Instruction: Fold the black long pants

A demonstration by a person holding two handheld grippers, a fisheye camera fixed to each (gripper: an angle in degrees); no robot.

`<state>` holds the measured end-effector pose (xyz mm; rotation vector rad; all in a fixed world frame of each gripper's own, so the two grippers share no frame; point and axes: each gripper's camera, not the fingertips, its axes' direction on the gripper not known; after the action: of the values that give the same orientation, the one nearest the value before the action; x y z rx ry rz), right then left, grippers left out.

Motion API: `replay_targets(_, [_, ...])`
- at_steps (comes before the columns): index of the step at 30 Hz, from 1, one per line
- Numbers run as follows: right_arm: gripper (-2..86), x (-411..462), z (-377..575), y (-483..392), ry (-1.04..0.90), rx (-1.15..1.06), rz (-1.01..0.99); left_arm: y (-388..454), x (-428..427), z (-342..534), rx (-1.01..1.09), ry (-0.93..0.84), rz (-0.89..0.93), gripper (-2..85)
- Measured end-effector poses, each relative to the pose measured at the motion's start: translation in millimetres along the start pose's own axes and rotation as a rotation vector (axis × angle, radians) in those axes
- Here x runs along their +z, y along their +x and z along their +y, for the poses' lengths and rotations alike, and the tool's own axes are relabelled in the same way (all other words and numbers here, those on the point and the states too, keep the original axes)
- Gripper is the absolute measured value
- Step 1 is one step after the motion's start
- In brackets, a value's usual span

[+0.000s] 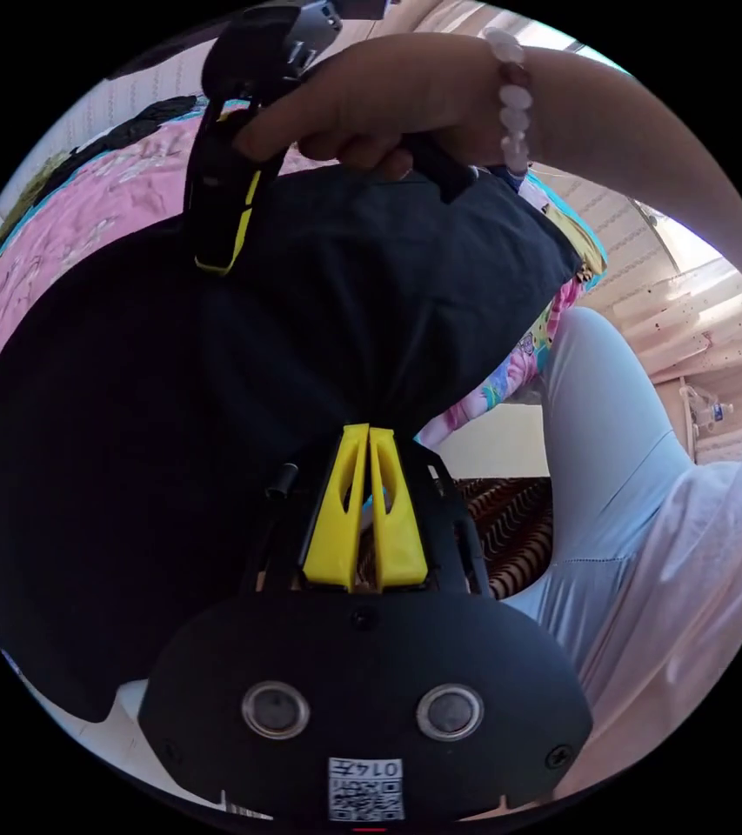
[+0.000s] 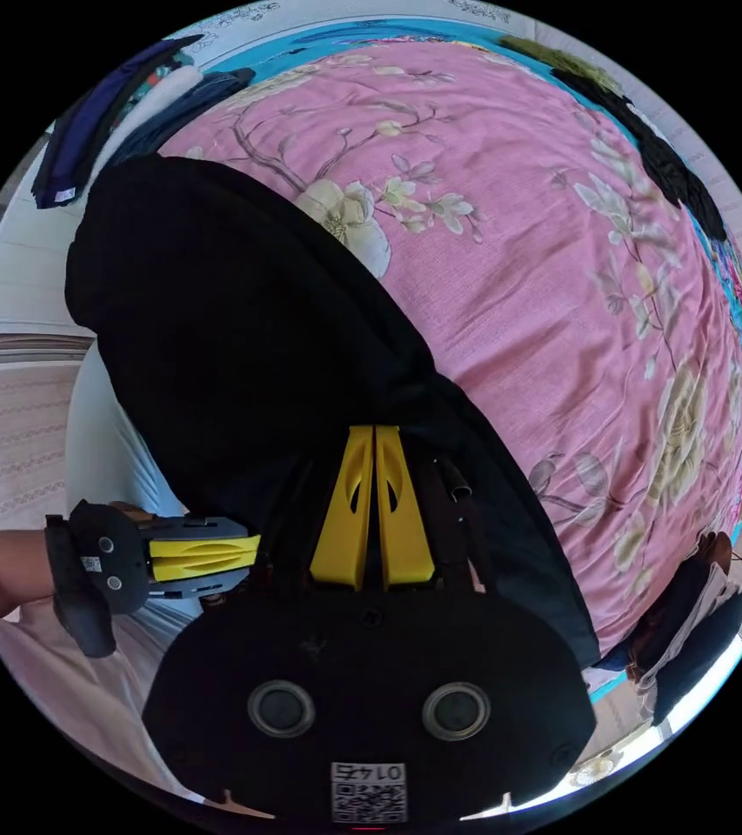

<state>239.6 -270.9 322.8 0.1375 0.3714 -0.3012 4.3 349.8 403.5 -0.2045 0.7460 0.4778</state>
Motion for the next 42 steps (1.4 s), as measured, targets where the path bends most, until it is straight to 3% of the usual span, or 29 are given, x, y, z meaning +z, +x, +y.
replay_targets(4, [-0.5,-29.5,-7.2,4.6,0.098,-0.022,0.014,18.7,-20.6,0.4,0.052,0.034,-0.102,-1.0])
replay_targets(12, [-0.4,0.1,-17.3,16.7,0.031,0.018,-0.003,45.7,9.2,5.8,0.131,0.006,-0.216,-1.0])
replay_targets(15, [-0.4,-12.4,18.5,32.9,0.167,0.073,-0.082,57.2,2.2,1.5,0.131,-0.02,-0.23,-1.0])
replay_targets(20, [0.0,-29.1,197.3,72.4,0.581,0.393,-0.189,64.2,-34.1,-2.5,0.104,0.075,-0.154,-1.0])
replay_targets(26, [3.3,17.3,428.0,98.8,0.709,0.927,-0.185,93.5,-57.1,-43.5,0.258,0.28,-0.074,-0.8])
replay_targets(29, [6.9,37.5,501.8,96.1,0.748,1.13,-0.118,117.2,-49.3,-83.9,0.325,0.289,-0.104,-0.4])
replay_targets(32, [10.8,57.3,537.7,97.4,0.676,1.222,-0.046,142.9,-35.5,-128.1,0.371,0.271,-0.091,2.5])
replay_targets(37, [13.6,88.7,552.4,110.9,0.568,1.185,-0.084,181.7,-6.8,-194.2,0.428,0.229,-0.108,9.1])
replay_targets(42, [12.5,107.8,563.6,120.3,0.608,1.182,-0.146,207.7,24.7,-258.9,0.443,0.165,-0.061,10.7])
